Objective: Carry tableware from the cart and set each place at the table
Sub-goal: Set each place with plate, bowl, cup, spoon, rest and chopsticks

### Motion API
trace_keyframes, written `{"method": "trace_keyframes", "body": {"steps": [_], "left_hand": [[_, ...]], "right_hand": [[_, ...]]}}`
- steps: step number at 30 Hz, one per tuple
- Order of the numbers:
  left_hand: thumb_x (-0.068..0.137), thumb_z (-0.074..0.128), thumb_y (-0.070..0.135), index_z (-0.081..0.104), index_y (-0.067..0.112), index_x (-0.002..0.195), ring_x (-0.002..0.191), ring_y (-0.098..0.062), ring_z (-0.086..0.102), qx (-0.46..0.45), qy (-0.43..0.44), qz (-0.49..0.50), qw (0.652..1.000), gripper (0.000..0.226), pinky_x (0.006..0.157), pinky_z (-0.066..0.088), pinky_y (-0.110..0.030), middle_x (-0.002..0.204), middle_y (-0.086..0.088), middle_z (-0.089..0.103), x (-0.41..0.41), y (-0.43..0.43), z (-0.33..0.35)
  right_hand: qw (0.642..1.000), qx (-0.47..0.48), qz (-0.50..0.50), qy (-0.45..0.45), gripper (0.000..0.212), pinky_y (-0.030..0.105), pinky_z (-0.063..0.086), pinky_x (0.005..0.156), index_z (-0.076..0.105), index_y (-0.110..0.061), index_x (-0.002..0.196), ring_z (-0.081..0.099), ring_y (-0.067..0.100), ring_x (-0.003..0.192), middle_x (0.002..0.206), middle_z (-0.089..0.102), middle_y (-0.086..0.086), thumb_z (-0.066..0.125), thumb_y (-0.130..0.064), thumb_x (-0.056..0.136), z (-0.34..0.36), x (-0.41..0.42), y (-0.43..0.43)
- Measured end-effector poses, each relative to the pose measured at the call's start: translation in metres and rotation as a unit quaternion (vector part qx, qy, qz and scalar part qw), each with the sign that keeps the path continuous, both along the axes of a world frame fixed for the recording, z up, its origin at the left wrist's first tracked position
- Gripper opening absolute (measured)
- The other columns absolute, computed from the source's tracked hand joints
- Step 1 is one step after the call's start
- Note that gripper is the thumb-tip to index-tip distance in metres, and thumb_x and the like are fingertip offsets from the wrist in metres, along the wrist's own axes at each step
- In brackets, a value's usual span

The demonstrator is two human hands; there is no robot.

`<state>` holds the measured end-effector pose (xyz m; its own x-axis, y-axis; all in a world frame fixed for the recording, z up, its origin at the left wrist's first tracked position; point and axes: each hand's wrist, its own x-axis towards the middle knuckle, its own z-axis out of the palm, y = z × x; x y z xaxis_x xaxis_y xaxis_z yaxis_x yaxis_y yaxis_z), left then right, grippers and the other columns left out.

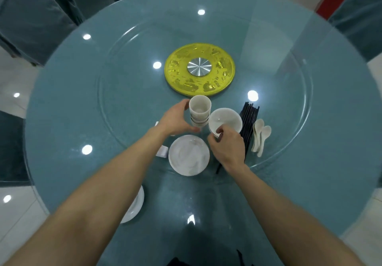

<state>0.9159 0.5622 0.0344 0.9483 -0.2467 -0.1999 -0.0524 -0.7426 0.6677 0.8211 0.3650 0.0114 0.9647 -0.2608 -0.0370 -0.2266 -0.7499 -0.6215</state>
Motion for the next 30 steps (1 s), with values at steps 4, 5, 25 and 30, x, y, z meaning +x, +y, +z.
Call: {"method": "trace_keyframes", "body": {"steps": [4, 5, 25, 30], "left_hand": [[0.053, 0.099, 0.045, 0.059, 0.034, 0.135, 0.110, -0.010, 0.067, -0.009, 0.017, -0.005, 1.000, 0.092, 0.096, 0.058, -0.041, 0.121, 0.016, 0.071, 0.006, -0.012, -0.022], [0.054, 0.099, 0.045, 0.062, 0.034, 0.130, 0.106, -0.011, 0.069, -0.003, 0.017, -0.003, 1.000, 0.085, 0.093, 0.059, -0.042, 0.117, 0.014, 0.073, 0.007, -0.013, -0.026], [0.050, 0.098, 0.062, 0.067, 0.038, 0.115, 0.096, -0.012, 0.071, 0.043, 0.016, 0.042, 0.998, 0.076, 0.084, 0.061, -0.040, 0.105, 0.017, 0.075, 0.004, 0.016, -0.026], [0.046, 0.096, 0.064, 0.065, 0.039, 0.117, 0.099, -0.013, 0.071, 0.044, 0.022, 0.035, 0.998, 0.082, 0.087, 0.061, -0.043, 0.107, 0.016, 0.075, 0.005, 0.016, -0.029]], "right_hand": [[1.000, 0.002, -0.012, -0.002, 0.028, 0.039, 0.058, 0.068, 0.065, -0.023, 0.104, 0.067, 0.025, 0.074, 0.082, 0.070, -0.003, 0.064, -0.047, 0.090, -0.002, 0.008, -0.006], [1.000, 0.003, -0.014, -0.005, 0.029, 0.039, 0.058, 0.068, 0.066, -0.022, 0.104, 0.067, 0.025, 0.074, 0.082, 0.070, -0.003, 0.064, -0.047, 0.090, -0.003, 0.010, -0.007], [1.000, -0.014, 0.003, -0.024, 0.034, 0.037, 0.055, 0.066, 0.064, -0.020, 0.108, 0.062, 0.024, 0.076, 0.092, 0.064, -0.004, 0.069, -0.047, 0.087, -0.007, 0.023, -0.001], [0.992, -0.098, 0.025, -0.077, 0.073, 0.043, 0.047, 0.100, 0.057, -0.016, 0.131, 0.048, 0.028, 0.123, 0.131, 0.053, 0.005, 0.074, -0.057, 0.073, -0.009, 0.036, -0.015]]}}
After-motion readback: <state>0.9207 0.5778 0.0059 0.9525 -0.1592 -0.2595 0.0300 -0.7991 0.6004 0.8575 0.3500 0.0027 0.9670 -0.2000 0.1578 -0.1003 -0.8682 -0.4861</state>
